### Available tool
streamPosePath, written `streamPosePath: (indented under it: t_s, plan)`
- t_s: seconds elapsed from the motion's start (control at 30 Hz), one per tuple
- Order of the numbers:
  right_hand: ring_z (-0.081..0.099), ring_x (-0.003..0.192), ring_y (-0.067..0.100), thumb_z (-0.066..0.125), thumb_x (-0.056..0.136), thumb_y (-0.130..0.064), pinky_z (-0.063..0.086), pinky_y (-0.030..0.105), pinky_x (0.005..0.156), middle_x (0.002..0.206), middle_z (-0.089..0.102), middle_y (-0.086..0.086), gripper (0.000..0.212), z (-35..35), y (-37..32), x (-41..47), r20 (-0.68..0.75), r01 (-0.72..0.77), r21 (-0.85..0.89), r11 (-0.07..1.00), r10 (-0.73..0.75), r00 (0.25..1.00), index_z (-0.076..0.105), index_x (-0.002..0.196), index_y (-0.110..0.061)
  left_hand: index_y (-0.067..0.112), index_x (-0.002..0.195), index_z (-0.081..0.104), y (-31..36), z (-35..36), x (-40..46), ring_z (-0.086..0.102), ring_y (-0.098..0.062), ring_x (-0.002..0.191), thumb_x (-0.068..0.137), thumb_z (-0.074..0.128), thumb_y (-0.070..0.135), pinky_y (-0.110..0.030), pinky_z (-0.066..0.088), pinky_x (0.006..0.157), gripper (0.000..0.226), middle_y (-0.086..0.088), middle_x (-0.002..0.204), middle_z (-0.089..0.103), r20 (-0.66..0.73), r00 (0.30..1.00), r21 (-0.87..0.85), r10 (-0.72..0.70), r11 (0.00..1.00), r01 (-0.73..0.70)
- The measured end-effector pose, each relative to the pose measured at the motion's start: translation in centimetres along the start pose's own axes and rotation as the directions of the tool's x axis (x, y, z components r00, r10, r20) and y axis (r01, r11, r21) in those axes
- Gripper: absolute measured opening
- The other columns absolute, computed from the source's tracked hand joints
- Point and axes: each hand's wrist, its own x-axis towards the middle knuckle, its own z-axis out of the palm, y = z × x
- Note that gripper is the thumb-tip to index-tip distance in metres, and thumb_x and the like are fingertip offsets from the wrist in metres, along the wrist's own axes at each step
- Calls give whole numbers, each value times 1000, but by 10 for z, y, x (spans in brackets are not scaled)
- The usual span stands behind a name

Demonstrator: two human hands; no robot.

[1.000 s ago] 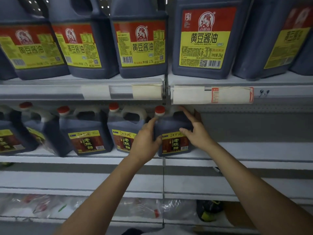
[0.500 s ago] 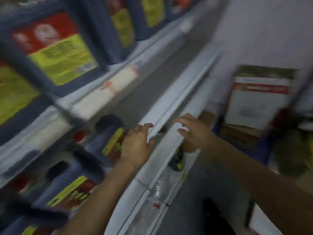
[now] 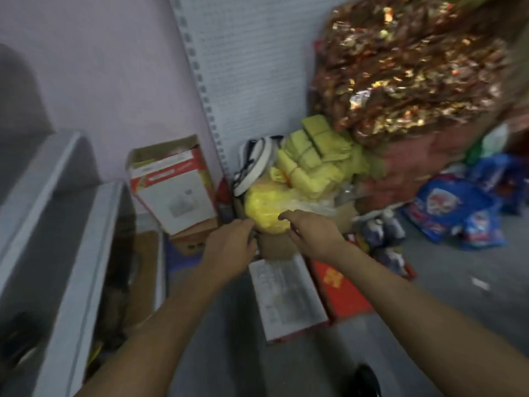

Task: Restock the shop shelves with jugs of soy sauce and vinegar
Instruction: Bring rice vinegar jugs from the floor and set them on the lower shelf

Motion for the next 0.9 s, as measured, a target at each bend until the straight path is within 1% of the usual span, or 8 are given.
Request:
streamPosePath:
  t_s: [0.2,0.33,0.4,0.47,0.57,0.7,0.8,0.9]
  plan:
    - [66,106,27,50,105,-25,49,36,75,129,66,4,36,-25,187,-43,-35,-134,58,989,136,990,54,141,-25,30,137,53,152,77,122,65,-22,95,97,53,30,-39,54,73,39,2,112,63,133,979,-11,155,988,-155]
    - [68,94,29,47,107,-28,56,44,74,113,70,6,30,-33,274,-53,24,-289,121,950,288,957,59,133,-20,20,128,56,213,118,181,64,-24,98,100,52,31,-36,48,72,31,-3,115,64,204,959,-92,197,979,-182]
    - [68,92,27,46,107,-29,53,40,71,107,69,4,26,-27,309,-55,62,-373,112,921,369,928,62,126,-21,16,120,60,228,144,202,63,-25,94,99,44,39,-36,47,75,34,-4,107,63,234,952,-169,196,973,-159]
    - [66,91,20,47,107,-28,51,34,73,103,67,-2,23,-19,335,-61,68,-466,155,871,461,885,64,122,-24,22,126,61,234,172,217,62,-18,91,96,39,44,-37,52,81,44,0,104,64,266,940,-214,212,964,-157]
    - [64,97,21,49,105,-26,49,33,82,109,66,-2,24,0,377,-66,112,-606,160,779,596,795,66,122,-27,24,132,59,230,219,248,64,-16,95,97,53,35,-40,55,85,37,2,110,65,328,916,-234,231,959,-158]
    - [66,105,29,49,106,-27,48,35,83,120,64,3,25,26,425,-73,159,-681,111,724,663,731,64,126,-24,29,134,55,231,262,290,65,-16,107,97,57,34,-37,54,91,37,3,119,66,418,860,-203,292,953,-225]
    - [67,101,30,53,104,-27,51,36,81,116,64,4,25,49,459,-69,147,-711,108,695,696,703,65,126,-24,29,142,50,235,302,330,64,-18,115,99,56,34,-40,55,95,44,3,131,63,497,813,-183,304,952,-244]
    - [67,98,33,54,103,-26,53,39,79,112,63,8,26,84,493,-60,181,-732,96,675,711,680,65,127,-23,27,145,46,238,356,361,64,-23,117,97,58,30,-44,55,95,49,-2,135,62,531,784,-257,321,943,-212]
